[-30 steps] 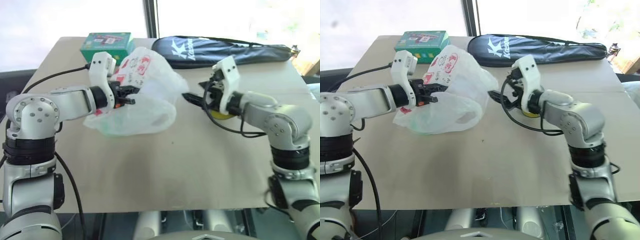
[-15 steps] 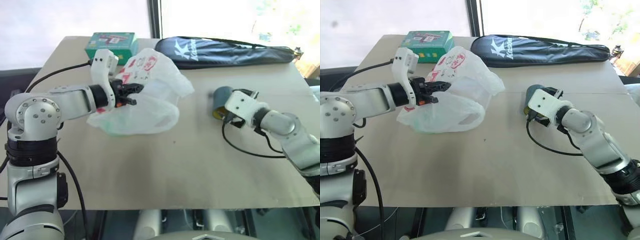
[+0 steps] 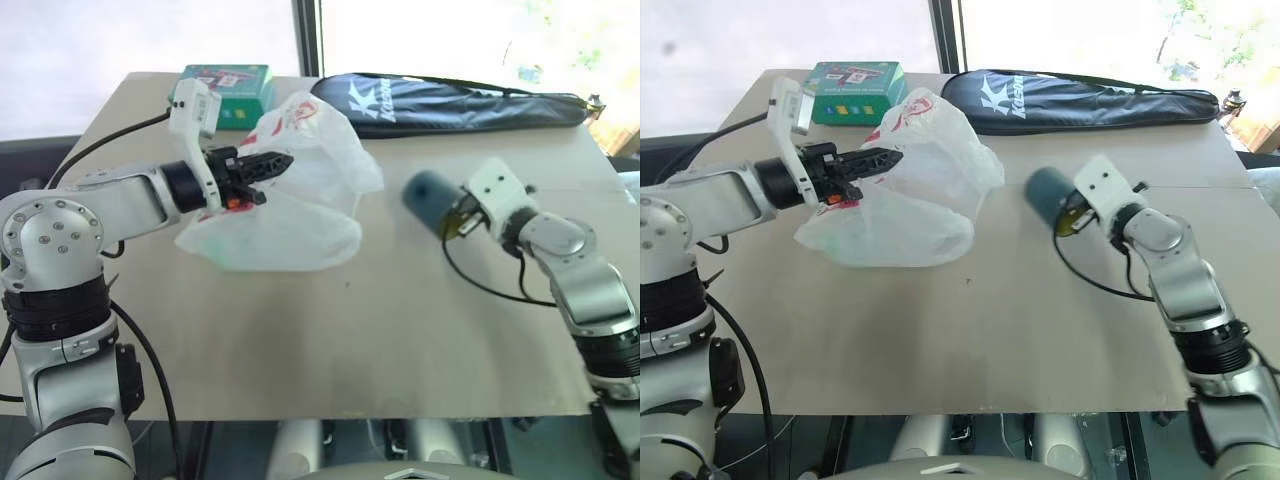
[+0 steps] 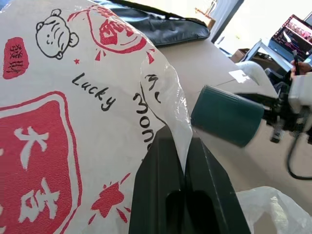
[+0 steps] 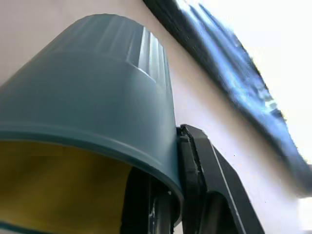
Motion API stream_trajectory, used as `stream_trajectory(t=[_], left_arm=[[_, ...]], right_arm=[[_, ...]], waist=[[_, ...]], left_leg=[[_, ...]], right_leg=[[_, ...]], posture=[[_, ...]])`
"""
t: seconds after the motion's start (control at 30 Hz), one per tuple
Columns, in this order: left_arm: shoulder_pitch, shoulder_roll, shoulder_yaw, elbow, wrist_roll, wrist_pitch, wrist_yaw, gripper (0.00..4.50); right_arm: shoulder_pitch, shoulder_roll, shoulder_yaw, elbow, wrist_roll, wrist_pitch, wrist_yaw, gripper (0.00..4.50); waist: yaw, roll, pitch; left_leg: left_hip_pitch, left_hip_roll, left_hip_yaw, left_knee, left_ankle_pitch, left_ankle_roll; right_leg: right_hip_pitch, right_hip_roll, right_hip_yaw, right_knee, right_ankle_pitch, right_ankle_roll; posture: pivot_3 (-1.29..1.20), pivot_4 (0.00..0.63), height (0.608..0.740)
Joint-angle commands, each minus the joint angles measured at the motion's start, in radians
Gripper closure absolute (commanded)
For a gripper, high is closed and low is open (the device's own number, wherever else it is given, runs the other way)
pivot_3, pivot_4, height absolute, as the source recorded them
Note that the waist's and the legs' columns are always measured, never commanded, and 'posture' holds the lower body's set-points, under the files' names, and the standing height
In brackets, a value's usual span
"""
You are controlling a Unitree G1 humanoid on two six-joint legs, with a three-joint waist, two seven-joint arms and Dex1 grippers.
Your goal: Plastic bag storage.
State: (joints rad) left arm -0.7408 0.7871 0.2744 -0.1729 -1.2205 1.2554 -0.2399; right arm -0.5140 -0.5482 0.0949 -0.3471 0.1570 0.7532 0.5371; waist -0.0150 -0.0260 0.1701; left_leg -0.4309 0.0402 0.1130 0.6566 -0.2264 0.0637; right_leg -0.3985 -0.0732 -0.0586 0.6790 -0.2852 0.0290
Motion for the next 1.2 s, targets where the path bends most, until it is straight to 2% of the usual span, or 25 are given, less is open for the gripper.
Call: stream_trajectory(t=[0.03, 0.27, 0.33, 0.37, 0.43, 0.5, 0.57, 0.67, 0.7, 0.73, 0.8, 0.87, 1.03, 1.2], left_arm=[[-0.017, 0.0, 0.061, -0.003, -0.055, 0.011, -0.008, 4.5], [-0.009, 0.004, 0.098, -0.003, -0.128, 0.032, 0.026, 4.5], [0.003, 0.005, 0.101, -0.017, -0.136, 0.028, 0.029, 4.5], [0.013, 0.002, 0.105, -0.026, -0.149, 0.025, 0.034, 4.5], [0.035, -0.003, 0.115, -0.042, -0.167, 0.02, 0.051, 4.5], [0.057, -0.011, 0.127, -0.058, -0.195, 0.012, 0.082, 4.5], [0.073, -0.013, 0.134, -0.069, -0.217, 0.004, 0.108, 4.5], [0.097, -0.01, 0.142, -0.082, -0.242, -0.011, 0.136, 4.5], [0.099, -0.012, 0.14, -0.079, -0.239, -0.019, 0.148, 4.5], [0.1, -0.015, 0.137, -0.078, -0.229, -0.029, 0.159, 4.5], [0.096, -0.027, 0.133, -0.062, -0.226, -0.049, 0.177, 4.5], [0.098, -0.046, 0.134, -0.062, -0.214, -0.087, 0.153, 4.5], [0.093, -0.05, 0.108, -0.032, -0.166, -0.117, 0.123, 4.5], [0.08, -0.051, 0.067, -0.023, -0.107, -0.135, 0.061, 4.5]], right_arm=[[-0.098, 0.082, 0.025, -0.1, 0.103, 0.068, 0.036, 4.47], [-0.272, 0.334, 0.229, 0.196, -0.001, -0.075, -0.022, 4.47], [-0.324, 0.442, 0.257, 0.352, -0.02, -0.175, -0.04, 4.47], [-0.371, 0.51, 0.263, 0.497, -0.074, -0.265, -0.133, 4.47], [-0.466, 0.597, 0.261, 0.766, -0.131, -0.422, -0.196, 4.47], [-0.522, 0.642, 0.233, 0.947, -0.159, -0.549, -0.251, 3.76], [-0.549, 0.663, 0.217, 1.028, -0.176, -0.639, -0.277, 3.09], [-0.527, 0.68, 0.179, 0.96, -0.118, -0.63, -0.195, 1.6], [-0.504, 0.654, 0.192, 0.913, -0.12, -0.634, -0.144, 1.21], [-0.482, 0.622, 0.199, 0.87, -0.112, -0.631, -0.081, 1.21], [-0.409, 0.544, 0.195, 0.711, -0.081, -0.563, 0.014, 0.51], [-0.343, 0.47, 0.183, 0.539, -0.063, -0.472, 0.054, 0.13], [-0.197, 0.215, 0.098, 0.052, 0.061, -0.177, 0.163, 0.13], [-0.104, 0.036, 0.056, -0.151, 0.021, -0.013, 0.116, 0.13]], waist=[[-0.001, 0.0, 0.0], [0.002, 0.0, 0.0], [0.0, -0.001, 0.0], [-0.002, 0.0, 0.0], [-0.01, 0.0, 0.0], [-0.014, -0.001, 0.0], [-0.012, -0.001, 0.0], [-0.012, -0.003, 0.001], [-0.013, -0.003, 0.001], [-0.014, -0.003, 0.001], [-0.012, -0.002, 0.001], [-0.006, -0.002, 0.001], [0.003, -0.001, 0.002], [0.0, -0.001, 0.001]], left_leg=[[0.0, 0.0, 0.0, 0.0, 0.0, 0.0], [0.0, -0.001, -0.003, 0.004, 0.0, 0.0], [-0.001, -0.002, -0.004, 0.004, 0.0, 0.0], [-0.001, -0.002, -0.004, 0.004, 0.0, 0.0], [-0.001, -0.001, -0.004, 0.004, 0.0, 0.0], [-0.001, -0.001, -0.005, 0.004, 0.0, 0.0], [-0.001, -0.002, -0.007, 0.004, 0.0, 0.0], [-0.003, -0.003, -0.007, 0.004, 0.0, 0.0], [-0.003, -0.003, -0.007, 0.004, 0.0, 0.0], [-0.003, -0.003, -0.008, 0.004, 0.0, 0.0], [-0.002, -0.003, -0.008, 0.003, 0.0, 0.0], [-0.002, -0.003, -0.008, 0.003, 0.0, 0.0], [-0.002, -0.003, -0.008, 0.004, 0.0, 0.0], [-0.001, -0.002, -0.008, 0.003, 0.0, 0.0]], right_leg=[[0.0, 0.001, 0.0, 0.0, 0.0, 0.0], [0.002, 0.001, -0.003, 0.002, 0.0, 0.0], [0.002, 0.001, -0.004, 0.001, 0.0, 0.0], [0.002, 0.001, -0.004, 0.001, 0.0, 0.0], [0.002, 0.001, -0.004, 0.001, 0.0, 0.0], [0.002, 0.001, -0.005, 0.001, 0.0, -0.001], [0.004, 0.0, -0.006, 0.0, 0.0, -0.001], [0.003, -0.005, -0.007, -0.001, 0.0, 0.0], [0.003, -0.005, -0.007, 0.0, 0.0, 0.0], [0.003, -0.005, -0.007, 0.0, 0.0, -0.001], [0.004, -0.004, -0.008, 0.0, 0.0, -0.001], [0.004, -0.005, -0.008, 0.0, 0.0, -0.001], [0.004, -0.005, -0.008, 0.0, 0.0, -0.001], [0.005, -0.004, -0.008, 0.001, 0.0, -0.001]], posture=[[0.0, 0.15, 0.74], [0.0, 0.15, 0.74], [0.0, 0.15, 0.74], [0.0, 0.15, 0.74], [0.0, 0.15, 0.74], [0.0, 0.15, 0.74], [0.0, 0.15, 0.74], [0.0, 0.15, 0.74], [0.0, 0.15, 0.74], [0.0, 0.15, 0.74], [0.0, 0.15, 0.74], [0.0, 0.15, 0.74], [0.0, 0.15, 0.74], [0.0, 0.15, 0.74]])
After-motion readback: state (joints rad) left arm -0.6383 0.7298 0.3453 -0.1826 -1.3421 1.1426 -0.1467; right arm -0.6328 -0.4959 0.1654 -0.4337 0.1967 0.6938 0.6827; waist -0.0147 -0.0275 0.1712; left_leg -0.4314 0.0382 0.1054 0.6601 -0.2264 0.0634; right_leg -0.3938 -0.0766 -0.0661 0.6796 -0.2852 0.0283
